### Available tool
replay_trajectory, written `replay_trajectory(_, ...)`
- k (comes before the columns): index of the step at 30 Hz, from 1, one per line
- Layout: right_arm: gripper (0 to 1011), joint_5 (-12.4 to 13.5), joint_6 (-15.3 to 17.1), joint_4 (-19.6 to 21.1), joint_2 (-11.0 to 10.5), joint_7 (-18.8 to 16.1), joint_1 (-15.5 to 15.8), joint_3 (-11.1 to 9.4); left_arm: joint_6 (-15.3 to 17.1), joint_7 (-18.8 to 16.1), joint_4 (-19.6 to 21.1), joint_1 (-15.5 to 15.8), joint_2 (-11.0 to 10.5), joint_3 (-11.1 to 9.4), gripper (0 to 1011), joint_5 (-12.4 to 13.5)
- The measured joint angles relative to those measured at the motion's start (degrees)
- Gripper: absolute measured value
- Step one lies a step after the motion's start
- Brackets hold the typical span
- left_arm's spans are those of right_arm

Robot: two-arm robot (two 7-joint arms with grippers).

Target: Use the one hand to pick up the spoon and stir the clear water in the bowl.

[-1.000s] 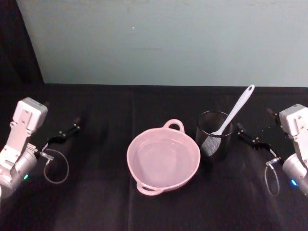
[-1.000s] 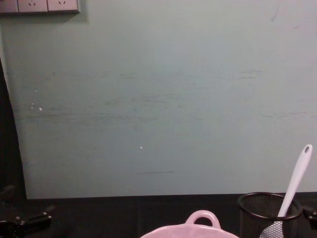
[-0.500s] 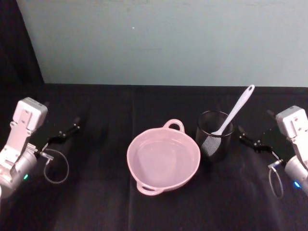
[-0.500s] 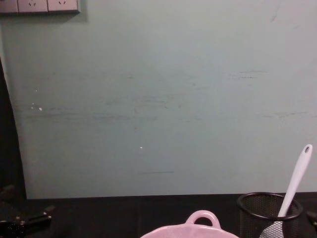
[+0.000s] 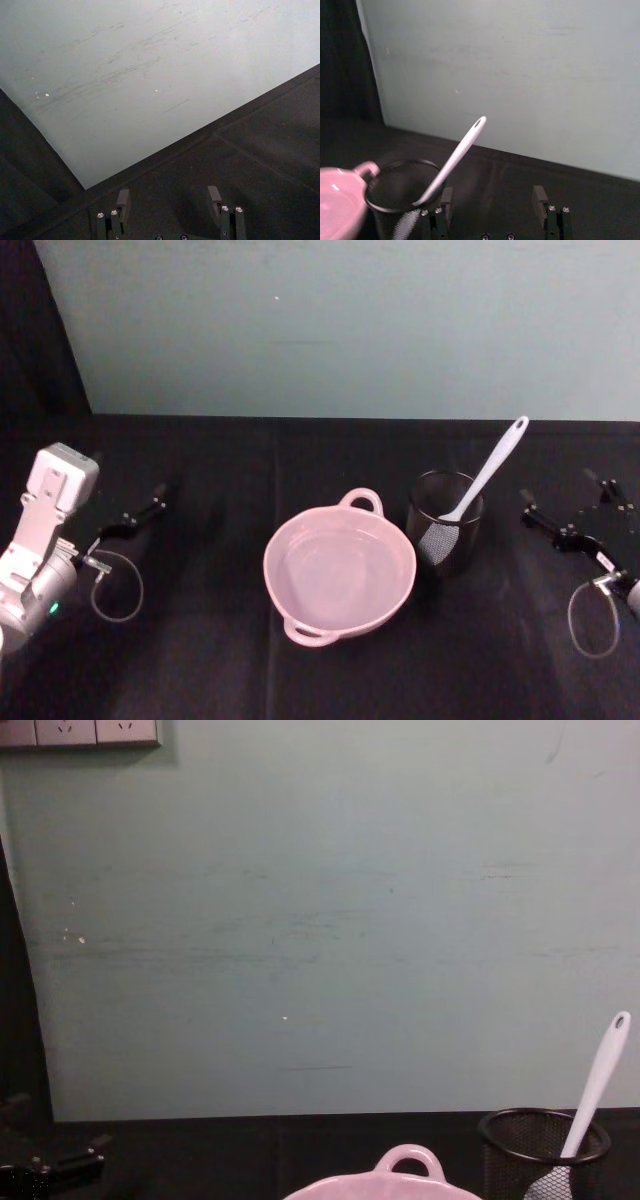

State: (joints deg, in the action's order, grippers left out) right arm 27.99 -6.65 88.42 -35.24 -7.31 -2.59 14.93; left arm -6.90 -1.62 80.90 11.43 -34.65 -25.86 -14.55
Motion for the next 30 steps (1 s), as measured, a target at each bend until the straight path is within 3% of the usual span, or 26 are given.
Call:
replay_trajectory(3, 1003, 5.0, 0.6, 0.2, 0.8, -2.8, 0.9, -1.8, 0.0, 0.0, 0.0, 0.0, 0.0, 0.0, 1005, 0.0)
replay_trajectory(5, 1003, 11.1, 2.9, 0.2, 1.9, -6.0, 1.5, -4.1, 0.0, 0.0, 0.0, 0.0, 0.0, 0.0, 1005, 0.0)
replay_trajectory(6, 1003, 11.1, 2.9, 0.2, 1.9, -6.0, 1.5, -4.1, 0.0, 0.0, 0.0, 0.0, 0.0, 0.0, 1005, 0.0)
replay_trajectory(9, 1003, 17.9, 6.7, 0.0, 3.3, -9.5, 1.7, -6.3, 0.0, 0.0, 0.0, 0.0, 0.0, 0.0, 1005, 0.0)
replay_trajectory(10, 1002, 17.9, 6.7, 0.0, 3.3, -9.5, 1.7, -6.3, 0.0, 0.0, 0.0, 0.0, 0.0, 0.0, 1005, 0.0)
replay_trajectory(16, 1002, 27.8, 13.5, -1.0, 4.8, -13.4, 0.5, -8.2, 0.0, 0.0, 0.0, 0.0, 0.0, 0.0, 1005, 0.0)
replay_trajectory(23, 1003, 34.1, 19.3, -2.6, 5.1, -14.2, -2.1, -7.9, 0.0, 0.0, 0.0, 0.0, 0.0, 0.0, 1005, 0.0)
replay_trajectory(30, 1002, 36.8, 23.8, -4.1, 4.5, -12.7, -5.7, -6.2, 0.0, 0.0, 0.0, 0.0, 0.0, 0.0, 1005, 0.0)
